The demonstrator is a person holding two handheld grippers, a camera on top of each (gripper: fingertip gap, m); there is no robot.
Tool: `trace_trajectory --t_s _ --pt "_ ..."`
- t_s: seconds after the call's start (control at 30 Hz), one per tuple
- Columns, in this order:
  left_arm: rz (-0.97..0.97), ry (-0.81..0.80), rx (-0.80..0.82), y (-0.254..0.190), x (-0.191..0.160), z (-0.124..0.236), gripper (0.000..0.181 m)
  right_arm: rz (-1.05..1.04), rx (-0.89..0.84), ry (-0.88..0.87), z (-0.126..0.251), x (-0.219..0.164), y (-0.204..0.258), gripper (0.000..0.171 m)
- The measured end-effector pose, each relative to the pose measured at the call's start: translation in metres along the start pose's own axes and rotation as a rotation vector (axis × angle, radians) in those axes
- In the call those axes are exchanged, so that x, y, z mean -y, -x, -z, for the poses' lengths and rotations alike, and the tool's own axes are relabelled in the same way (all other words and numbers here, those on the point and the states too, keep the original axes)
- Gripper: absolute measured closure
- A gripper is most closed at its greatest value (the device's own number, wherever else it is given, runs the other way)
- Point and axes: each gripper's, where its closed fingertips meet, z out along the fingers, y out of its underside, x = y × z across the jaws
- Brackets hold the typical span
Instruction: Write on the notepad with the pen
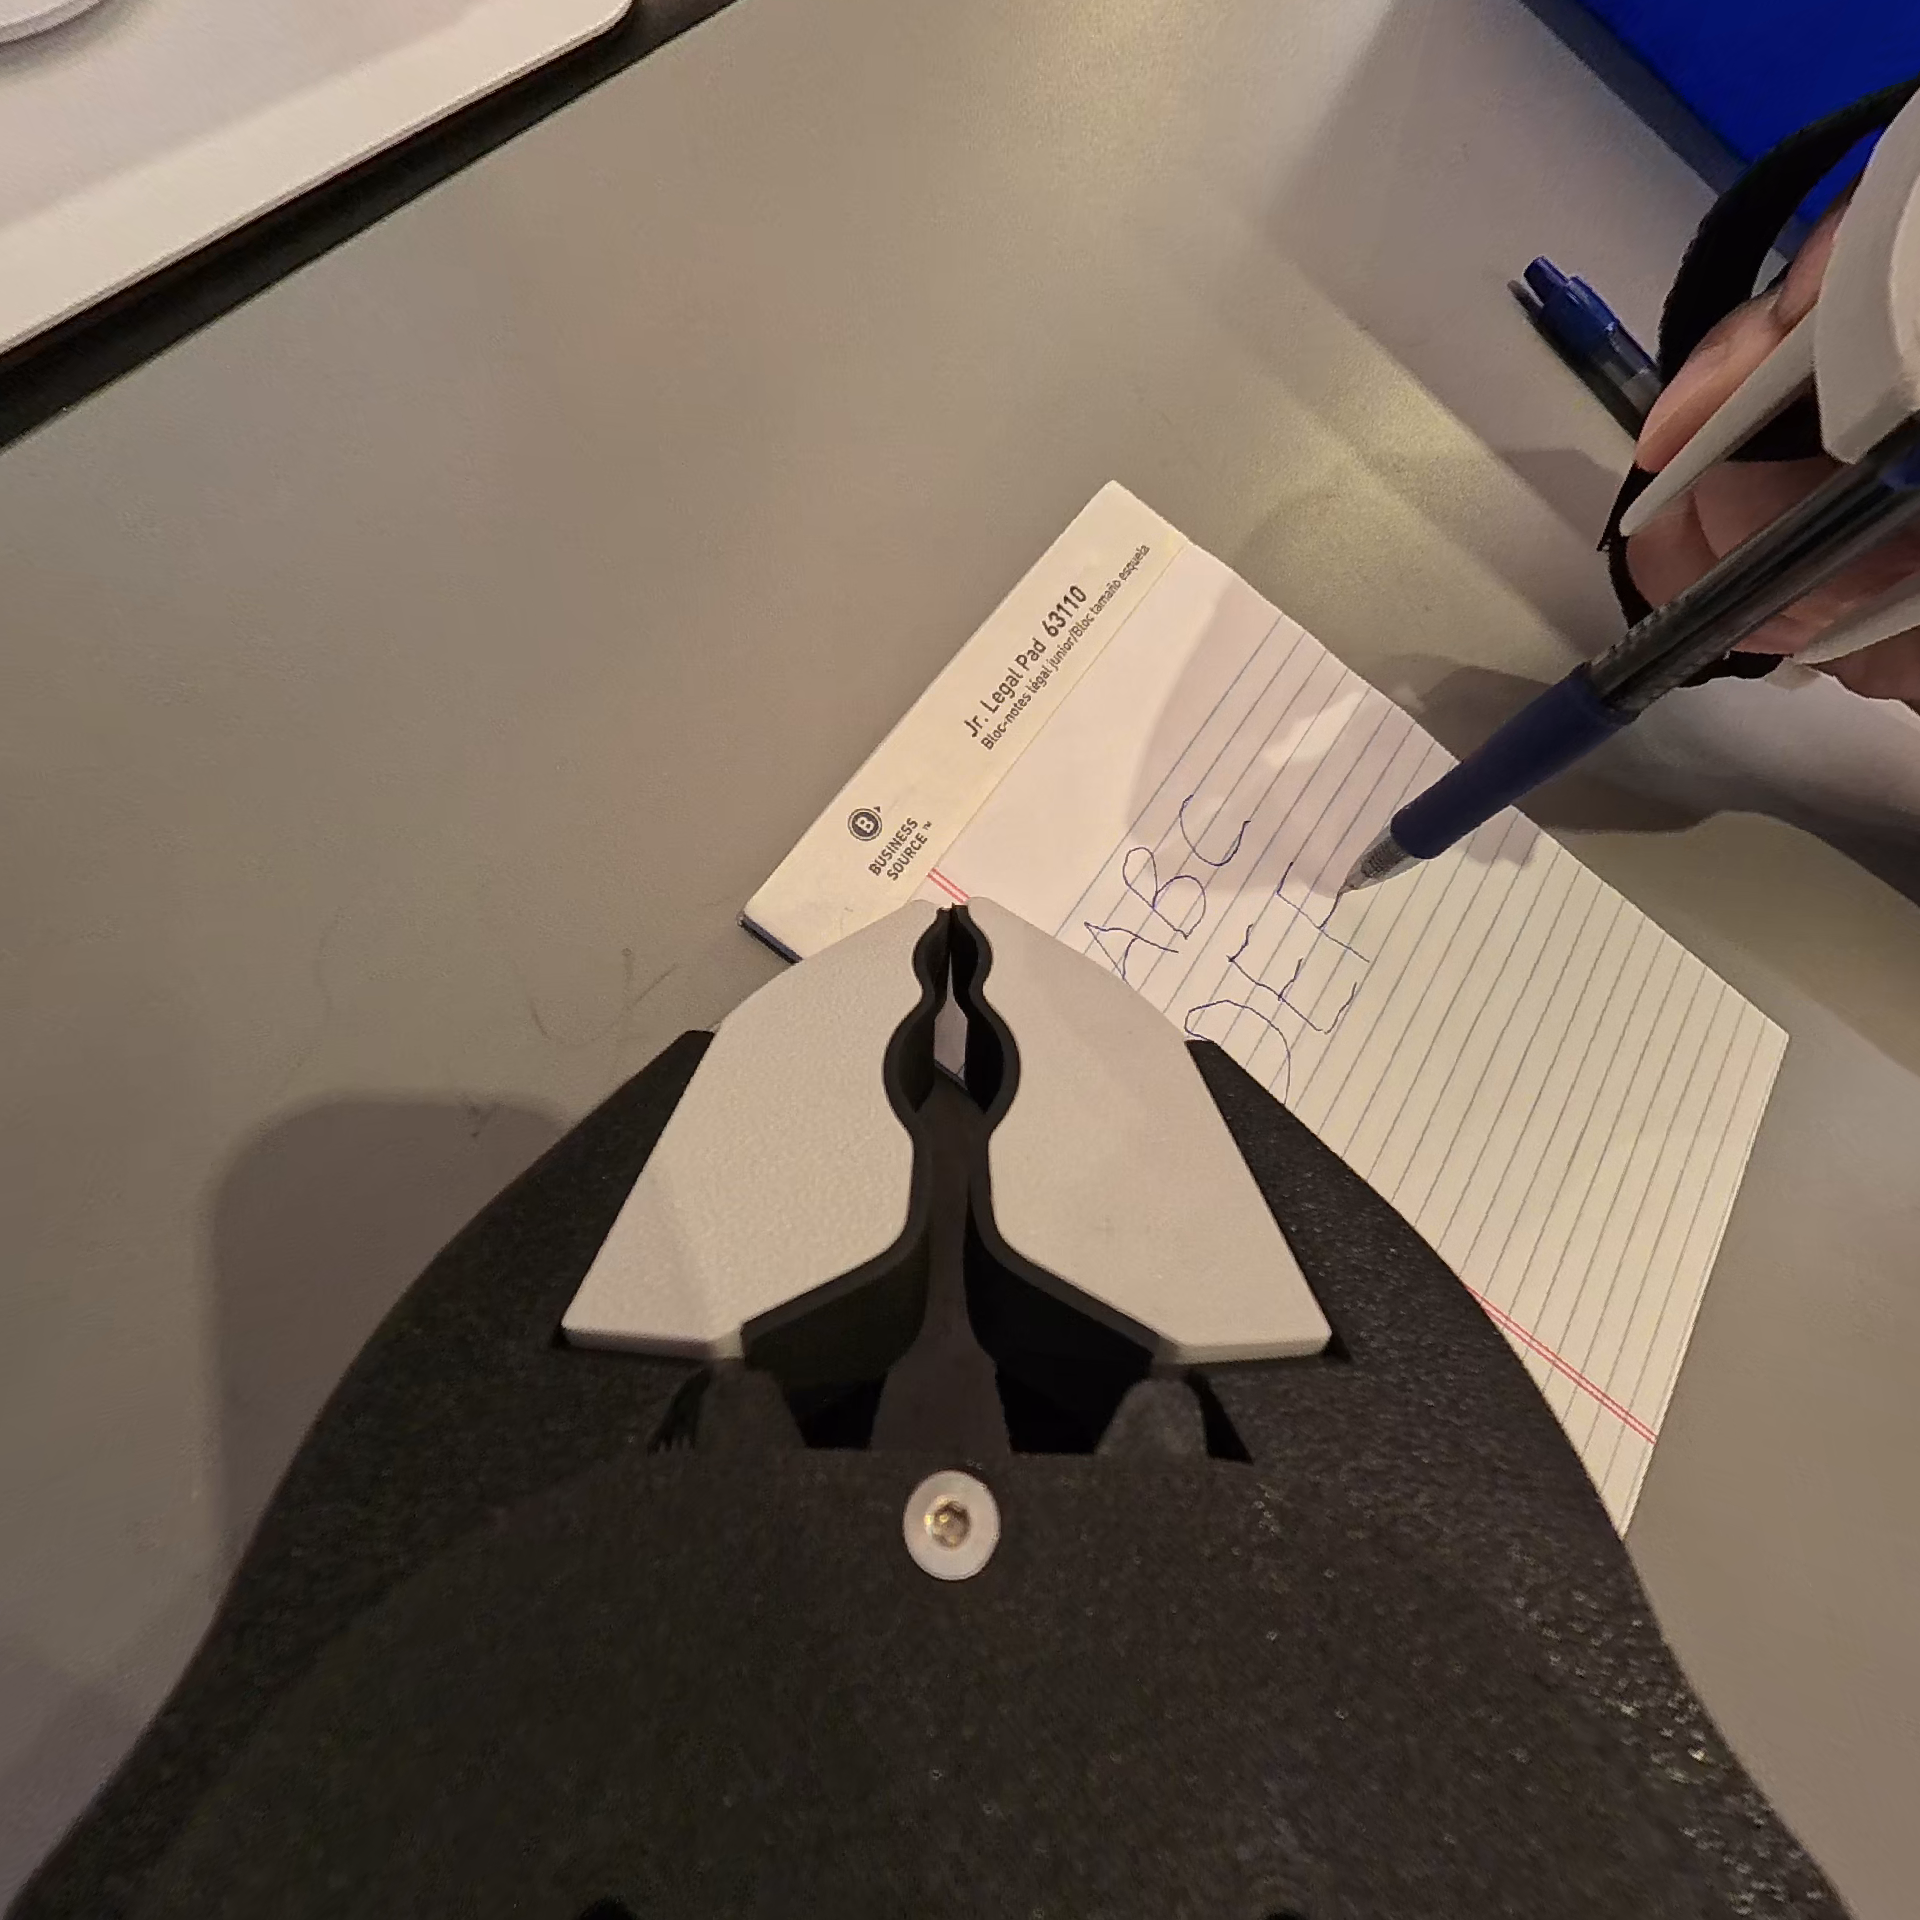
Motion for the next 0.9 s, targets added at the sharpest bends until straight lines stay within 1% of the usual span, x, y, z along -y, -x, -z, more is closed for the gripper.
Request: trace_trajectory --t_s 0.53,0.67,0.8,0.9 --pt "0.003 -0.004 -0.001 0.000 0.000 0.000 0.181 -0.009 0.006 -0.009 0.001 0.001 0.000 0.167" --pt "0.008 -0.006 -0.003 0.000 0.000 -0.001 0.181 0.018 0.028 -0.084 0.005 0.023 0.011 0.167" --pt "0.011 -0.005 -0.008 0.001 0.000 -0.001 0.181 0.094 0.021 -0.051 0.007 0.038 0.023 0.167" --pt "0.016 -0.005 -0.011 0.001 0.000 -0.001 0.181 0.102 0.019 -0.043 0.011 0.052 0.030 0.167"
